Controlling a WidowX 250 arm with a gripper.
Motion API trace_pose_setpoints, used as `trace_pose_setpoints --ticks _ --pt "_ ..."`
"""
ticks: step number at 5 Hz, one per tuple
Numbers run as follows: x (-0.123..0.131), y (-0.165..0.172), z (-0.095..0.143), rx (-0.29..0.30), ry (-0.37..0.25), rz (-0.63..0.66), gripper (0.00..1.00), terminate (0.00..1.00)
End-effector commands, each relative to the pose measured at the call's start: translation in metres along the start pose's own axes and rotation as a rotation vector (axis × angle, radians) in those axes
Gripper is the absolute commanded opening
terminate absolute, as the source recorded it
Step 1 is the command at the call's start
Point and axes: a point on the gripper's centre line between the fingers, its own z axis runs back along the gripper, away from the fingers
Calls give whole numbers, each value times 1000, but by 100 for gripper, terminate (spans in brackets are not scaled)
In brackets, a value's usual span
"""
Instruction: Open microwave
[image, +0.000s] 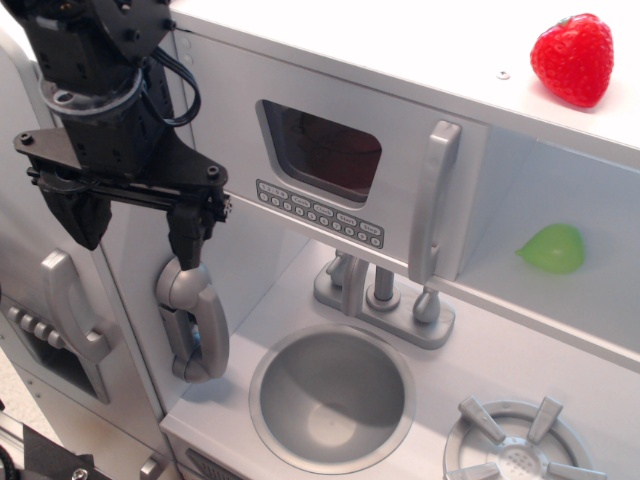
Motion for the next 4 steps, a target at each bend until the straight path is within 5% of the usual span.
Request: trace_pose_setpoints --ticks 1,2,4 --pt "0 0 0 0 0 0 100 0" --pt "7 -40 -10 -31 -121 -114 100 0" --pt "38 -100 -1 -134 -192 -110 100 0"
